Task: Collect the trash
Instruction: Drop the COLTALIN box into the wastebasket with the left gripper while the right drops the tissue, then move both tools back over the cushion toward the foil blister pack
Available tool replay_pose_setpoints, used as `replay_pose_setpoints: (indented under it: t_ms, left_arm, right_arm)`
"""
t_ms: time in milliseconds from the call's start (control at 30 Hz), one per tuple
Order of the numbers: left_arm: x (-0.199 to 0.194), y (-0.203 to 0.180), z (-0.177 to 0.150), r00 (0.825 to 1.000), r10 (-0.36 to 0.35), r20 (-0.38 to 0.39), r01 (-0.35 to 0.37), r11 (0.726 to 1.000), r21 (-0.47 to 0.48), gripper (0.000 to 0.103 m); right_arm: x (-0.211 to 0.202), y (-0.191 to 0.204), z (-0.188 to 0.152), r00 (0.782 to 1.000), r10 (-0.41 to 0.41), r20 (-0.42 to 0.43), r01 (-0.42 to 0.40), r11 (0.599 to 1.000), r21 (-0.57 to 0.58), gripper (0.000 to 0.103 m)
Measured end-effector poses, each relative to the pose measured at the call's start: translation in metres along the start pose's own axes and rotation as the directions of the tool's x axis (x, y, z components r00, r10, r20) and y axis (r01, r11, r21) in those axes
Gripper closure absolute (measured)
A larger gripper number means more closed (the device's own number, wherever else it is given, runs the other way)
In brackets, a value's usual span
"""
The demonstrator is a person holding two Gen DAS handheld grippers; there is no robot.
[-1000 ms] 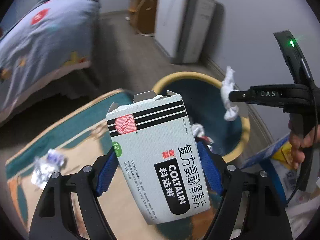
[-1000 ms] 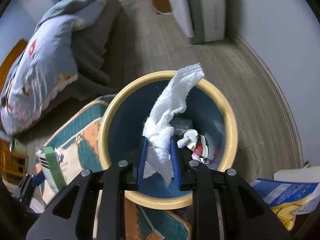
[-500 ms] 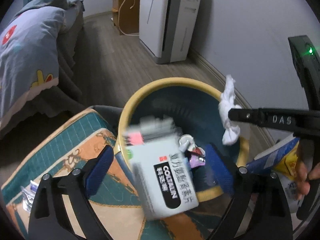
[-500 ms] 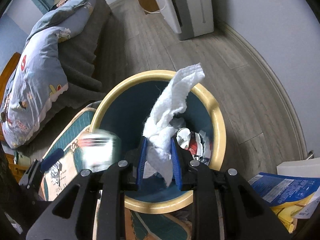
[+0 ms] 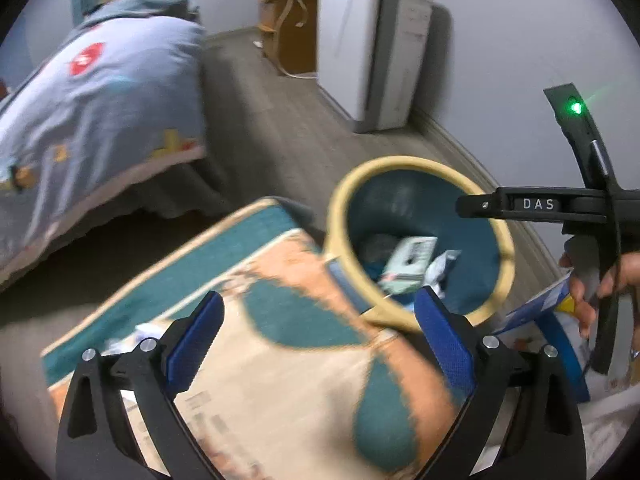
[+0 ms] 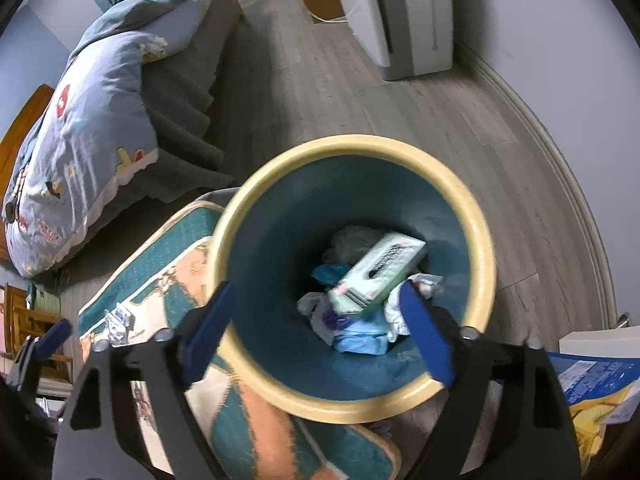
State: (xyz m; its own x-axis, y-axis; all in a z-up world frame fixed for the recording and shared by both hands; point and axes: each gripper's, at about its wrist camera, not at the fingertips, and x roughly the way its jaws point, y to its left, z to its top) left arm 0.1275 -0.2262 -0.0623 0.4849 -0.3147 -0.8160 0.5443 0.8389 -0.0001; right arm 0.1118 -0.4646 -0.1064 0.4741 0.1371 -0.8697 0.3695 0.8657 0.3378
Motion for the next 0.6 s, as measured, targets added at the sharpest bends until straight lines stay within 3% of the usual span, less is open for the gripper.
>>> replay_pose_setpoints:
  t_ms: [333,467,600]
  left_arm:
    - [-0.077,0.092,-0.048,0.985,0.170,0.024,-0.165,0.977,-0.134,0.006]
    - [-0.082,0.147,-0.083,0.976,0.217,-0.020,-0.214,0.937,-0.276,0.006]
    - [-0.086,0.184,-0.100,0.977,0.210,-0.031,-0.206,0.904,-0.375,0.006]
  right_arm:
    - [-0.006,0.109,-0.018,0.999,0.045,0.011,-0.042,0.981,-0.187,0.006]
    - [-0.001,0.157,-0.036,0.998,0.062,0.003,-0.059,0.953,-0.298,0.006]
    - [0.016,0.197,-0.052,0.999,0.041,-0.021,-0.046,0.916,-0.400,0.006]
